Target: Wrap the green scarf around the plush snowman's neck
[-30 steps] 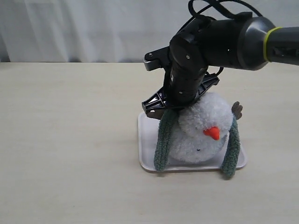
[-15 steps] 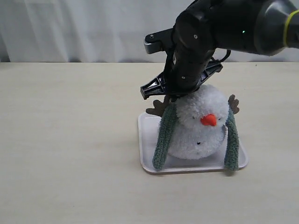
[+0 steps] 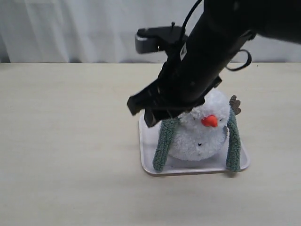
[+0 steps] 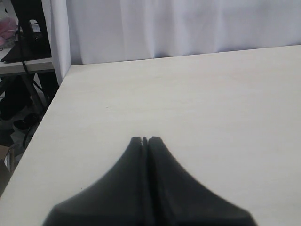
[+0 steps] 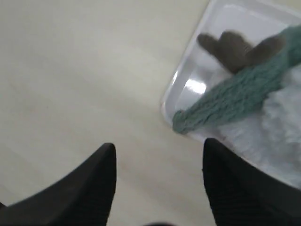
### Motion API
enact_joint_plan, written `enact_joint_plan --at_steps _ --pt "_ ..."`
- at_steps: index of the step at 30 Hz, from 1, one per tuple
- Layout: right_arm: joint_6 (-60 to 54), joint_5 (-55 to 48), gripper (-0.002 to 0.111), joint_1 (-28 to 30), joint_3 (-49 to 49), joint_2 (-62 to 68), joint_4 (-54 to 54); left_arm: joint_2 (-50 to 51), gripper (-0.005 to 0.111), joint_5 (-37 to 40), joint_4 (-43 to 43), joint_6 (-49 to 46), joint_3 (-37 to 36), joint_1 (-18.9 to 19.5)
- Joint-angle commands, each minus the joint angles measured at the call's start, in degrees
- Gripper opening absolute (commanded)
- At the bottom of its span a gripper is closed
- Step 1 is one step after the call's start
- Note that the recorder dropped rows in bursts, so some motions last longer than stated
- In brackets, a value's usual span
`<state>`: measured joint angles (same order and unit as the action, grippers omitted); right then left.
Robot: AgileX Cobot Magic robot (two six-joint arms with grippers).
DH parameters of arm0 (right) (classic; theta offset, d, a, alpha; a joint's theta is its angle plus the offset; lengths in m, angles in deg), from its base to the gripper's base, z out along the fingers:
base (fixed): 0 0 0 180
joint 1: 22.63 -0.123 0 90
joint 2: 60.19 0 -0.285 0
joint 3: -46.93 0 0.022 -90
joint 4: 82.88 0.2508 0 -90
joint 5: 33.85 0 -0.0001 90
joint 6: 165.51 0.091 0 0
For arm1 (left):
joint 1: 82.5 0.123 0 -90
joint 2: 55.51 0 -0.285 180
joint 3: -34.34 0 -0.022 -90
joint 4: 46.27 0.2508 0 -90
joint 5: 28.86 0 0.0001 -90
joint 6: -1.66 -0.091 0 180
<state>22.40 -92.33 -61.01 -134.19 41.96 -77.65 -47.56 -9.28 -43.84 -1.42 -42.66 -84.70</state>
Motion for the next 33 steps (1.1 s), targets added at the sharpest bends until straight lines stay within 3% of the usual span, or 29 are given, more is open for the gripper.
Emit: enact_joint_plan --at_steps 1,5,10,14,21,25,29,33 --pt "4.5 4.7 0.053 -4.0 7.5 -0.7 -5.2 -0.2 0.000 -0.6 0.0 0.1 -0.2 -0.6" --pt "14.2 9.5 0.055 -5.1 13.6 -0.2 -14.0 -0.2 0.000 -0.6 0.0 0.1 -0.2 -0.6" --pt "22.8 21.5 0.068 -5.1 20.5 0.1 -18.1 -0.2 0.000 -0.6 0.0 0.1 -0.2 -0.6" --pt "24.5 30.2 0.066 -5.1 22.4 0.4 -16.8 -0.2 0.000 -0.6 0.0 0.1 -0.2 -0.6" --pt "28.4 33.8 0.065 -2.3 22.5 6.1 -17.8 -0.2 0.000 -0.6 0.0 0.1 -0.2 -0.6" --pt "28.9 40.9 0.065 -1.7 22.5 9.5 -18.2 -0.2 0.000 -0.6 0.0 0.1 -0.2 -0.6" --pt "28.9 41.9 0.043 -1.7 22.5 11.7 -19.4 -0.2 0.000 -0.6 0.0 0.1 -0.2 -0.6" --pt "28.8 37.6 0.004 -1.7 22.5 11.6 -22.9 -0.2 0.000 -0.6 0.0 0.1 -0.2 -0.6"
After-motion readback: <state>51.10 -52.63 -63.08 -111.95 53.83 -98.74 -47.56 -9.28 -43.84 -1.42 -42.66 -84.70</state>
